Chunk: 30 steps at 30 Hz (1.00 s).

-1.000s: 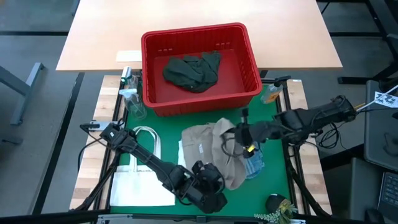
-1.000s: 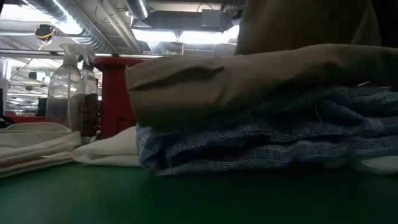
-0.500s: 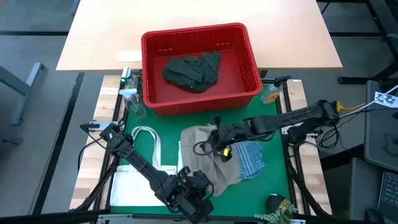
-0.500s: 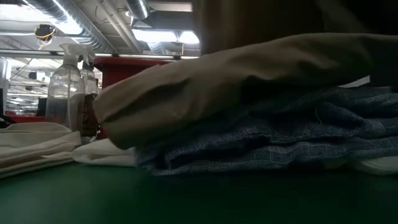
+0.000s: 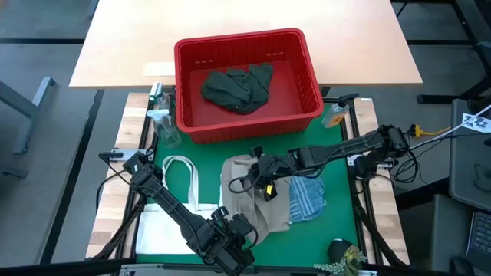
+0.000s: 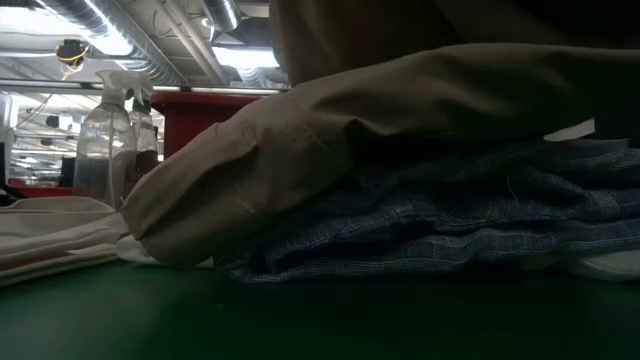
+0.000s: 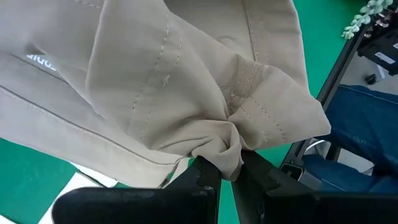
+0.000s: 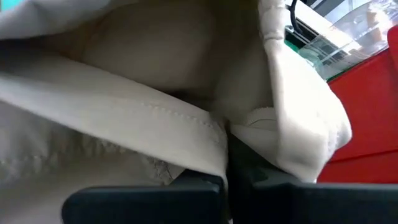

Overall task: Fold Laundry from Bin
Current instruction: Fold the light brown shorts

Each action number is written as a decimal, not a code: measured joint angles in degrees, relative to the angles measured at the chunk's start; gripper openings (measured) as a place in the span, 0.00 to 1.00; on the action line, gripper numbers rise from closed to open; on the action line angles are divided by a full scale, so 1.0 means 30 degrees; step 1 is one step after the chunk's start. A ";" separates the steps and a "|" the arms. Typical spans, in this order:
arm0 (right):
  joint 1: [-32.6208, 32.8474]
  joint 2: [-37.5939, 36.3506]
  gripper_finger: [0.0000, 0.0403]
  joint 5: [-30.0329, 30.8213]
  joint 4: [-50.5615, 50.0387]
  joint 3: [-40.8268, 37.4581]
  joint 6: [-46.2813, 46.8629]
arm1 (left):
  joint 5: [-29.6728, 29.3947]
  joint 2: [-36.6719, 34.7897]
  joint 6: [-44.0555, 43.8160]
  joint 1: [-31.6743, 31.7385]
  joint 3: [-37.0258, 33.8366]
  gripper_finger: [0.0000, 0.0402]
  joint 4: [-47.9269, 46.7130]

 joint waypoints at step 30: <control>0.0000 0.0166 0.06 0.0020 0.1183 0.0000 -0.0029 | 0.3965 0.0000 -0.2444 -0.1033 -0.0013 0.32 -0.1632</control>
